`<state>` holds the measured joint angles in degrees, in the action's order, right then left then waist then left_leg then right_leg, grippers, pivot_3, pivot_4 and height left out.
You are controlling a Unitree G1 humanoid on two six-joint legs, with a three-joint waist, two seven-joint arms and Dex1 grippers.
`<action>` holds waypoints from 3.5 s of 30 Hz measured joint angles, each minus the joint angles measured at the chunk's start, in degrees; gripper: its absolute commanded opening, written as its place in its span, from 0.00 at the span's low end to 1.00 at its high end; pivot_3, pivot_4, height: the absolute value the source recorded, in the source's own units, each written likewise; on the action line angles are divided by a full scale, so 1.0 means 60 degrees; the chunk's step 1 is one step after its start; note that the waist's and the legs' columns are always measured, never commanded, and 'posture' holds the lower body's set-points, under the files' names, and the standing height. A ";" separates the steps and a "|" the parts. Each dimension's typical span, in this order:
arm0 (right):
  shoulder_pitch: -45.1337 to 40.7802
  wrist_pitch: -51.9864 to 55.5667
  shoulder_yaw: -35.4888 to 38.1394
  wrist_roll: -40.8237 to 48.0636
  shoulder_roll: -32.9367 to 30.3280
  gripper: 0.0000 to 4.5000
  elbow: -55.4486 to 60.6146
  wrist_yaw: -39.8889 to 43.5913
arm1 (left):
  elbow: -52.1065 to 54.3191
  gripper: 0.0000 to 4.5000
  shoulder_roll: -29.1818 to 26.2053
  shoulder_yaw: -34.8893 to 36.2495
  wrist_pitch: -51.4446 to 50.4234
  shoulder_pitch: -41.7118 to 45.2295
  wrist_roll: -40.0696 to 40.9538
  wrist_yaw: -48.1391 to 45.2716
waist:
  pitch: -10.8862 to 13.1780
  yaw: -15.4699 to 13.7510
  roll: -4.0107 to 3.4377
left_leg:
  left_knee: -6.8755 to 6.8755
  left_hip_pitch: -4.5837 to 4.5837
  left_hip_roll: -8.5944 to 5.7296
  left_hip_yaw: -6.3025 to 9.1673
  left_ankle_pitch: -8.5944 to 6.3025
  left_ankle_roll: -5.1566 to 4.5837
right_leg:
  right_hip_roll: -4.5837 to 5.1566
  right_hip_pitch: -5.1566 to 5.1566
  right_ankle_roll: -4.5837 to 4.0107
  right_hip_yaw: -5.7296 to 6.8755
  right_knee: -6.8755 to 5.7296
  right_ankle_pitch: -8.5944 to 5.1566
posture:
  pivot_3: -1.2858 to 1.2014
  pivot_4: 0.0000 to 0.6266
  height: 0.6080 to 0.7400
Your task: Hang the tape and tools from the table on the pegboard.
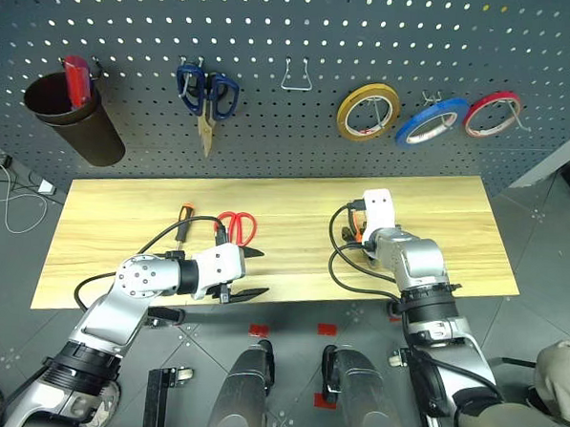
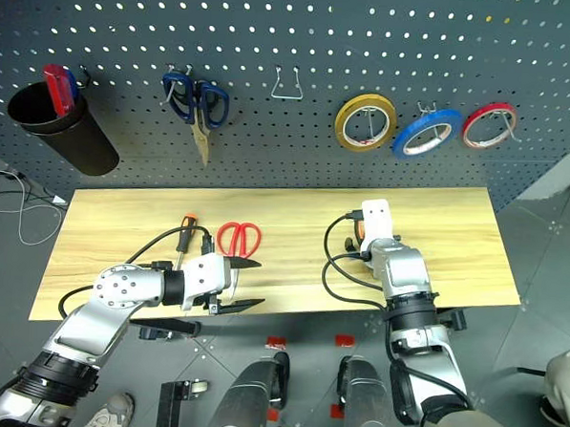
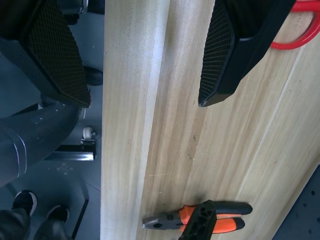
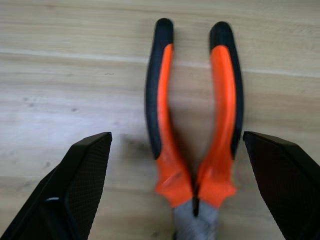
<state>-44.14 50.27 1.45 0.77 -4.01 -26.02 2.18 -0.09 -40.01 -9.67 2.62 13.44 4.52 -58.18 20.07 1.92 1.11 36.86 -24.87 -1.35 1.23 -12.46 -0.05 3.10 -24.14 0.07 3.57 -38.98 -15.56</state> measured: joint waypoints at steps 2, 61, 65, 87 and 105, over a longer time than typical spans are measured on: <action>-0.0164 -0.0192 -0.0099 -0.0062 -0.0053 1.00 -0.0303 0.0014 | 0.0026 0.80 0.0015 0.0000 -0.0024 -0.0032 -0.0006 0.0014 | 0.0000 -0.0002 0.0000 | 0.0000 0.0000 0.0000 0.0002 0.0000 0.0000 | -0.0001 0.0000 0.0000 0.0002 -0.0001 0.0000 | 0.52 0.59 1.00; -0.4274 -0.8976 -0.1180 -0.1050 0.1340 0.56 -0.0432 -0.0357 | 0.2085 0.80 0.0767 0.3350 -0.4359 0.1294 0.3863 0.2609 | 0.0004 -0.0046 0.0068 | -0.0036 0.0000 0.0004 0.0016 0.0060 0.0086 | -0.0007 -0.0005 -0.0012 0.0022 0.0012 0.0012 | 0.55 0.57 1.00; -0.4695 -1.0166 -0.1103 -0.1088 0.1239 0.56 -0.1993 -0.0617 | 0.2073 0.80 0.0869 0.3153 -0.4357 0.1262 0.3809 0.2676 | 0.0014 -0.0036 0.0072 | -0.0044 0.0001 0.0007 0.0013 0.0060 0.0086 | -0.0007 -0.0010 -0.0020 0.0020 0.0012 0.0006 | 0.56 0.59 1.00; -0.2734 -0.9520 -0.1106 -0.1131 0.1660 0.92 -0.0962 -0.1114 | 0.1426 0.80 0.1542 0.2559 -0.4350 0.0537 0.2768 0.3653 | 0.0106 -0.0163 0.0070 | -0.0039 0.0001 0.0006 0.0016 0.0057 0.0082 | -0.0003 -0.0008 -0.0020 0.0015 0.0010 0.0004 | 0.54 0.61 1.00; 0.3523 -0.0706 -0.2381 0.2649 -0.1149 1.00 0.8576 0.3694 | 0.1017 1.00 0.3361 0.2036 -0.8138 -0.0355 0.0906 0.7803 | 0.0104 -0.0248 0.0078 | -0.0020 0.0001 0.0006 0.0037 0.0021 0.0026 | -0.0003 0.0002 0.0007 0.0024 0.0005 -0.0008 | 0.52 0.60 1.00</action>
<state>-23.00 46.03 -12.84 16.67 -10.90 25.43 24.35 6.01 -19.85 2.55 -46.21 11.31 9.96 -11.36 20.69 0.43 1.58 36.74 -24.86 -1.31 1.45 -12.33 0.11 3.08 -24.13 0.11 3.71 -38.95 -15.61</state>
